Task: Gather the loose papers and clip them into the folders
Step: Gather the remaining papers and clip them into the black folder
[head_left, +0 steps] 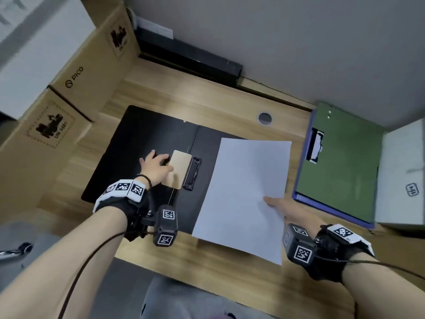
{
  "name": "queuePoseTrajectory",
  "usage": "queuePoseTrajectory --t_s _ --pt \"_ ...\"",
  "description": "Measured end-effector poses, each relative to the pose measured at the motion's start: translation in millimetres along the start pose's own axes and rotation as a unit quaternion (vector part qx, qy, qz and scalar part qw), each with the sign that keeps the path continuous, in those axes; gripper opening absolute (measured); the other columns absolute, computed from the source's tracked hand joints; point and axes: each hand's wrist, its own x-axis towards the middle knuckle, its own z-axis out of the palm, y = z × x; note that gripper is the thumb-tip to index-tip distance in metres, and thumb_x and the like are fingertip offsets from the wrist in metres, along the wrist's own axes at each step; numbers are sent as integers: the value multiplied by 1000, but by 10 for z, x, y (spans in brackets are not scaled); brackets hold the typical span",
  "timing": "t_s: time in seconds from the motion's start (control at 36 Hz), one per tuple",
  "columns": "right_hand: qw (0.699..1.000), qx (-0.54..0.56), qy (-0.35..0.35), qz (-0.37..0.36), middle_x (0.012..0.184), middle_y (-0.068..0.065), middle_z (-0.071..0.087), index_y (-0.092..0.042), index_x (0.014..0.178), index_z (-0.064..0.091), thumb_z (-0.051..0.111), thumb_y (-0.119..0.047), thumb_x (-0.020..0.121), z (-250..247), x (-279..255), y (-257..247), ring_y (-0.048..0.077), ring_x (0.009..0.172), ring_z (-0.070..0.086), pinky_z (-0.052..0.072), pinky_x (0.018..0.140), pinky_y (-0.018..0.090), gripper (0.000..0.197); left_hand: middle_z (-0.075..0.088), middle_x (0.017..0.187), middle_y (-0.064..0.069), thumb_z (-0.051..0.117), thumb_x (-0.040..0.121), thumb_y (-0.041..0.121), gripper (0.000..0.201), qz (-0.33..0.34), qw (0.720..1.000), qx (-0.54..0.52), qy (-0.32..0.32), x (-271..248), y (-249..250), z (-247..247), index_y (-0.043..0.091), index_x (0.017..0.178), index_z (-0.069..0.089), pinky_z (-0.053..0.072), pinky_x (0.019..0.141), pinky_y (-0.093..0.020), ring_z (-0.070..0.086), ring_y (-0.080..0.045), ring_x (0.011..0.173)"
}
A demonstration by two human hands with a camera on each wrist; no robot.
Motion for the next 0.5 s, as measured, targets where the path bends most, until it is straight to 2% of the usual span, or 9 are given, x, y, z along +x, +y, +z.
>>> queuePoseTrajectory --t_s 0.06,0.11,0.17,0.22,0.28,0.33,0.42,0.5 --pt "1000 -3 -8 -15 91 2 72 -7 122 54 57 -17 95 47 9 -13 16 68 73 55 50 26 28 42 144 -8 67 74 35 55 4 999 -25 32 -20 128 42 23 128 58 28 114 -45 39 -29 135" --pt "1000 2 -11 -29 89 2 73 -8 120 55 56 -14 96 92 5 -32 17 69 73 56 53 27 24 58 127 -3 67 78 36 45 20 999 10 27 -60 292 127 25 121 61 37 106 -36 50 -27 123" --pt "999 6 -17 -39 90 2 73 -9 117 56 54 -13 97 111 -8 -45 18 73 73 57 59 30 21 60 122 -4 67 82 33 40 36 999 38 5 -80 417 255 23 120 60 42 95 -31 55 -27 114" --pt "999 8 -9 -45 92 2 73 -10 114 57 54 -12 96 96 1 -50 18 74 73 57 62 31 18 55 126 -6 70 79 34 50 37 997 63 -10 -95 469 379 22 125 54 44 92 -32 56 -28 113" --pt "998 13 10 -53 104 8 70 -4 123 52 61 -16 92 61 4 -33 23 84 72 57 68 34 34 55 123 -7 72 75 38 56 29 996 83 0 -113 463 453 23 125 49 49 92 -37 55 -30 112" --pt "999 17 14 -47 113 12 68 -4 130 47 66 -20 88 16 11 11 28 93 70 57 74 38 49 59 116 -5 72 75 37 51 19 995 92 17 -122 438 498 20 118 50 54 86 -41 57 -29 106" --pt "999 19 15 -44 112 12 68 -5 126 49 61 -18 92 13 -17 67 28 94 69 57 76 37 38 61 111 -4 71 77 35 45 34 993 112 35 -144 430 560 17 113 50 51 84 -36 57 -29 105" --pt "998 12 17 -52 116 14 66 -5 127 49 61 -19 91 66 -30 99 31 101 67 54 90 48 41 61 107 -4 71 77 36 42 48 988 135 54 -171 431 591 17 110 53 45 84 -32 57 -28 103"
